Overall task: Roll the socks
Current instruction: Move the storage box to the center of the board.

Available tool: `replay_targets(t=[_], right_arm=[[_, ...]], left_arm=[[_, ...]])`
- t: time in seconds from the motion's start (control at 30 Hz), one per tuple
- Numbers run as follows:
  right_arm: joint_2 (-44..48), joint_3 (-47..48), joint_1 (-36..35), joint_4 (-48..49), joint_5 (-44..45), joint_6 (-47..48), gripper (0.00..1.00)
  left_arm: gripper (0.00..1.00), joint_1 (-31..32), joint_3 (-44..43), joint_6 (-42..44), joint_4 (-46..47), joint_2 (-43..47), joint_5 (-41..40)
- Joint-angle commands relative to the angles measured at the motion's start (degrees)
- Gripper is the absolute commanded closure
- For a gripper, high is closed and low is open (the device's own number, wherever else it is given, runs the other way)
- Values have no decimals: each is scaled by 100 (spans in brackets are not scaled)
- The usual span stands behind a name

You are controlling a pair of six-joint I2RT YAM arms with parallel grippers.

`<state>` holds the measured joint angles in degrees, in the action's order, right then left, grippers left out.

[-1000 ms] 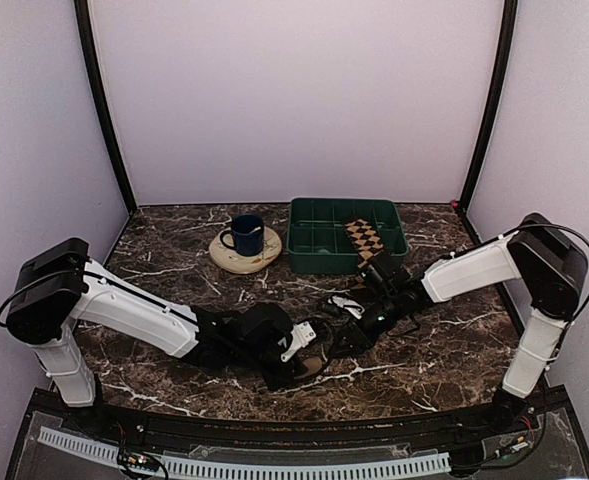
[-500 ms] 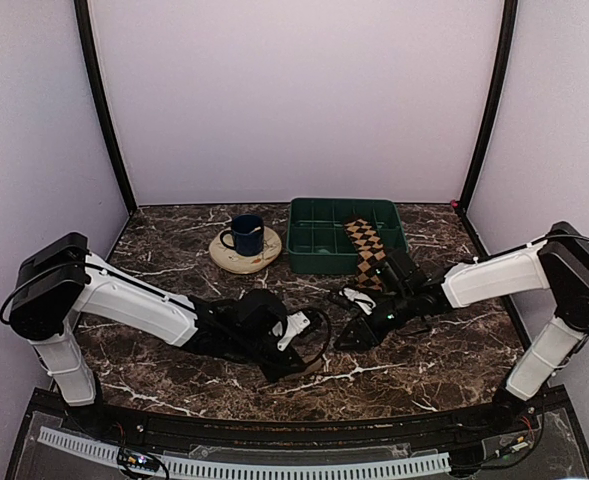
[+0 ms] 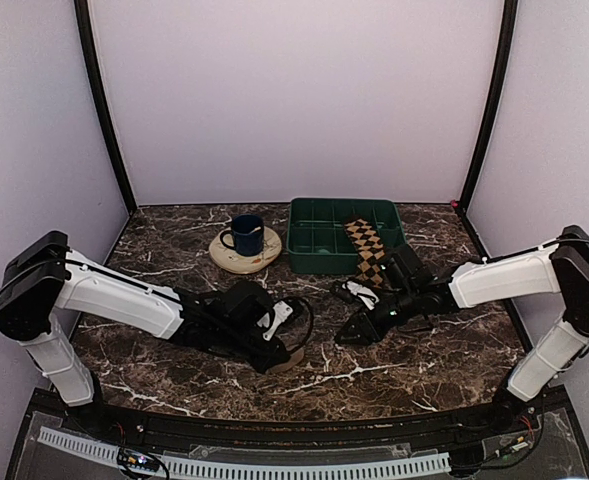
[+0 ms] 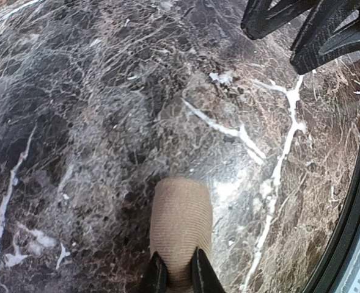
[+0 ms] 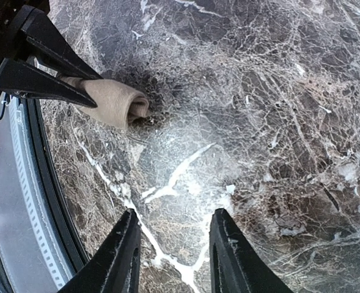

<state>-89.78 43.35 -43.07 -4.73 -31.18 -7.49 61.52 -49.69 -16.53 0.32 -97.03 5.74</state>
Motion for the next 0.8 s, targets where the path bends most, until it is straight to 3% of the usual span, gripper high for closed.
replay_targets(t=[0.0, 0.47, 0.77], right_arm=[[165, 2, 48, 134, 92, -42, 65], [263, 92, 57, 183, 320, -81, 67], [584, 38, 57, 411, 1097, -420, 72]], left_arm=[[100, -24, -153, -77, -253, 302, -322], [100, -578, -723, 60, -468, 874, -549], [100, -1289, -1880, 427, -590, 605, -1392]])
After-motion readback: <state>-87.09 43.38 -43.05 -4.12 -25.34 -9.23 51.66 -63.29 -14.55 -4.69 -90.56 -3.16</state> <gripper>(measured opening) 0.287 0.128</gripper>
